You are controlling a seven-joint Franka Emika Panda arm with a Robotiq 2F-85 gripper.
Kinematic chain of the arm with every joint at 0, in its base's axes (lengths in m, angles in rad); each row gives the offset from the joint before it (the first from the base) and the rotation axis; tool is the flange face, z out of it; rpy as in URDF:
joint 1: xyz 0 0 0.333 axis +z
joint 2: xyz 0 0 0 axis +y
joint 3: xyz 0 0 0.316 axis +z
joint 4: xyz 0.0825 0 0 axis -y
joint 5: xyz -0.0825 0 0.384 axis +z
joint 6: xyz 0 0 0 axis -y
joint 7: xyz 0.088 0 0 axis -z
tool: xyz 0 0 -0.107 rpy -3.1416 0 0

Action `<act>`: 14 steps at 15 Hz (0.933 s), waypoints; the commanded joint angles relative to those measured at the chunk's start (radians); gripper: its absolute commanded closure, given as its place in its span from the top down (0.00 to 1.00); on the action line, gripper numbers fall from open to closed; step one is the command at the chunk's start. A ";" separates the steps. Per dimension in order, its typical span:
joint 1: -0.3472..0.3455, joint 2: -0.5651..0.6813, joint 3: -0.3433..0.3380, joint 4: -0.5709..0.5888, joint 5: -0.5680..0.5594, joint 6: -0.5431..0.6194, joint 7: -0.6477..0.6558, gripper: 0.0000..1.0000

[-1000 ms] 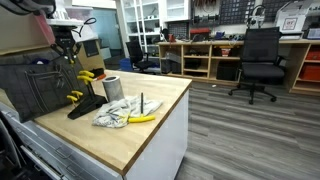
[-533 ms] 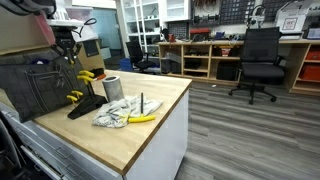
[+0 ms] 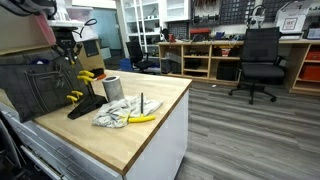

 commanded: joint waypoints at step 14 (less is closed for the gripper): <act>-0.022 -0.027 -0.017 -0.085 -0.022 0.079 0.009 0.04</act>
